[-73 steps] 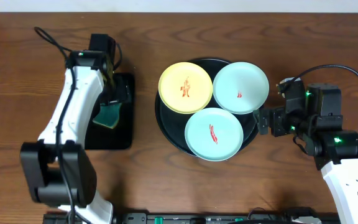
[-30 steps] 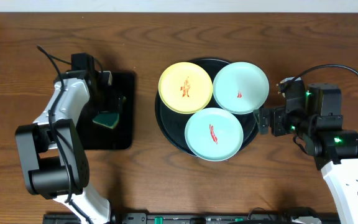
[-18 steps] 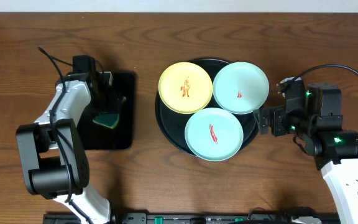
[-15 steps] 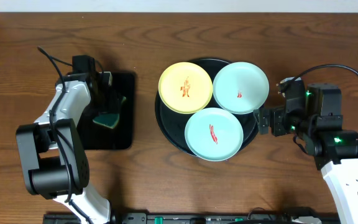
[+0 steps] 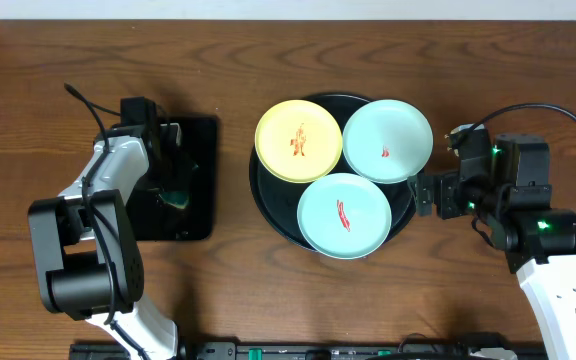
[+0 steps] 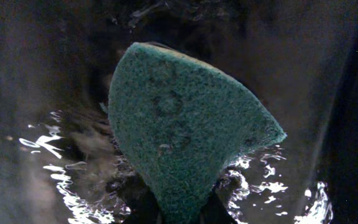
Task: Clean dirty plates on tray and stack at the side
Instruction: 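Lower the left gripper and grasp the green sponge, then reach the right gripper to the front pale green plate rim and grip it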
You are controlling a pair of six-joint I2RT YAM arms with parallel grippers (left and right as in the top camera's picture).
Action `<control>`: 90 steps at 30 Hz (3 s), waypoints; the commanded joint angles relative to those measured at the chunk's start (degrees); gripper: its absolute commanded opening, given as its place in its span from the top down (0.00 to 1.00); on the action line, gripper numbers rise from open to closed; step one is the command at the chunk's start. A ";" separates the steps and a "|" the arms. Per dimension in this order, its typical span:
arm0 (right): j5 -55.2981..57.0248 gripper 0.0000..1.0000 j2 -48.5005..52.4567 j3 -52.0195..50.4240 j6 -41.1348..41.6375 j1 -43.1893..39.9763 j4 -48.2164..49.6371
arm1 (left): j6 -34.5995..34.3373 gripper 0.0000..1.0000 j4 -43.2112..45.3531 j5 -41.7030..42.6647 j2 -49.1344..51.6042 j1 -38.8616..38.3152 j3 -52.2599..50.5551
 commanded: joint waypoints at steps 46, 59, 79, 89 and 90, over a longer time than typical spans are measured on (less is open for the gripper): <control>-0.07 0.01 0.17 0.94 -0.63 0.72 0.13 | -4.07 0.87 -1.44 0.31 -0.35 -1.31 -0.48; -6.54 0.01 3.13 0.92 -2.56 0.83 -4.26 | -8.02 0.92 -5.31 0.33 -8.63 -1.31 -0.46; -7.74 0.35 25.83 0.92 3.56 4.74 3.45 | -14.32 0.93 -10.73 5.07 -9.64 -1.33 -0.48; -7.76 0.48 32.28 0.92 4.81 4.74 4.66 | -14.32 0.93 -10.69 5.05 -9.64 -1.33 -0.48; -7.89 0.50 32.81 0.92 5.03 4.74 4.79 | -14.32 0.93 -10.71 5.05 -9.64 -1.33 -0.48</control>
